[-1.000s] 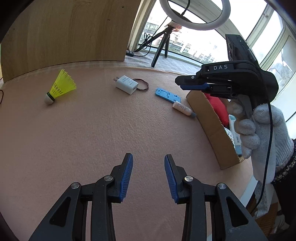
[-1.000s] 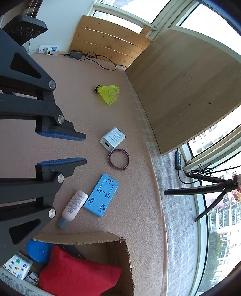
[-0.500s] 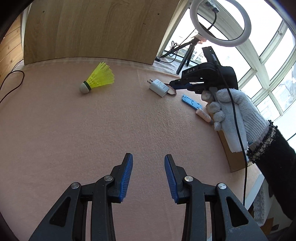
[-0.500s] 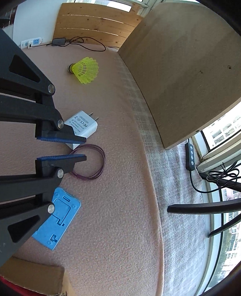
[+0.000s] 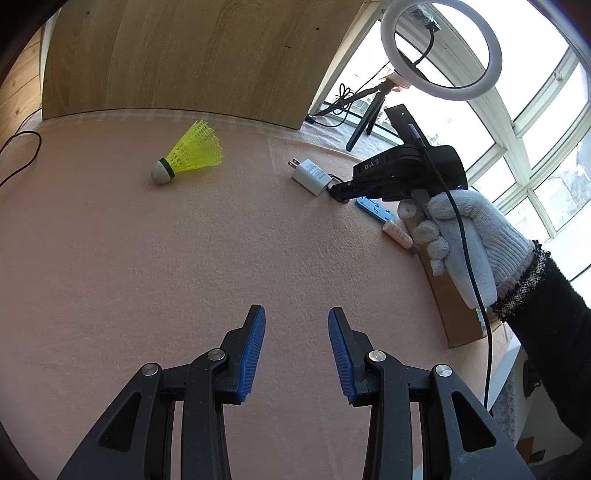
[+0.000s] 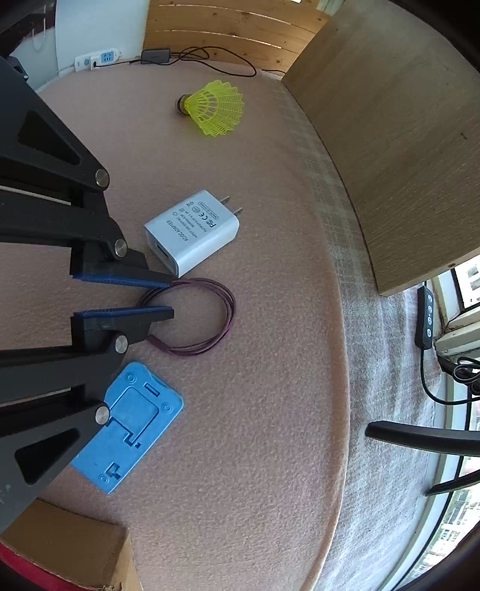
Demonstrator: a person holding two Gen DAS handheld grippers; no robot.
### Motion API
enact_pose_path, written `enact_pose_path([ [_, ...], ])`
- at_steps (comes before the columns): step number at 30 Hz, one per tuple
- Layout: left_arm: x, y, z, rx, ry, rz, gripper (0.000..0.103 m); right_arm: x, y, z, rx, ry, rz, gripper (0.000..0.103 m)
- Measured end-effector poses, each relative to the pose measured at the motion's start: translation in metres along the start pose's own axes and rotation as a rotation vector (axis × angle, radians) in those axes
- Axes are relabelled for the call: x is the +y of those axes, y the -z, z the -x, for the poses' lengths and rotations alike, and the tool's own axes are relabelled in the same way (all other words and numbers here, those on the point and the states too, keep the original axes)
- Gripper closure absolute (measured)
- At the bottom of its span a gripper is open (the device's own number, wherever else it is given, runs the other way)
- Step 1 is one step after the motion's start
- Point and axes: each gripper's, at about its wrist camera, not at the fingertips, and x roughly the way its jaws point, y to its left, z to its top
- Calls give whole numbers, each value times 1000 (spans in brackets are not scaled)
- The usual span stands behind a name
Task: Organize objects
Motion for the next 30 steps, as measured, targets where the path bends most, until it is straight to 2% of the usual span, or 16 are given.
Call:
enact_pose_path([
  [9, -10, -2, -1, -3, 15, -20, 65, -2, 59, 7, 57, -91, 22, 94],
  [19, -13, 2, -1, 8, 9, -35, 65, 35, 127, 5, 70, -198, 52, 94],
  [23, -8, 4, 2, 7, -4, -23, 65, 59, 142, 2, 50, -187, 88, 94],
  [30, 2, 4, 8, -1, -28, -7, 65, 96, 151, -12, 76, -231, 130, 94],
])
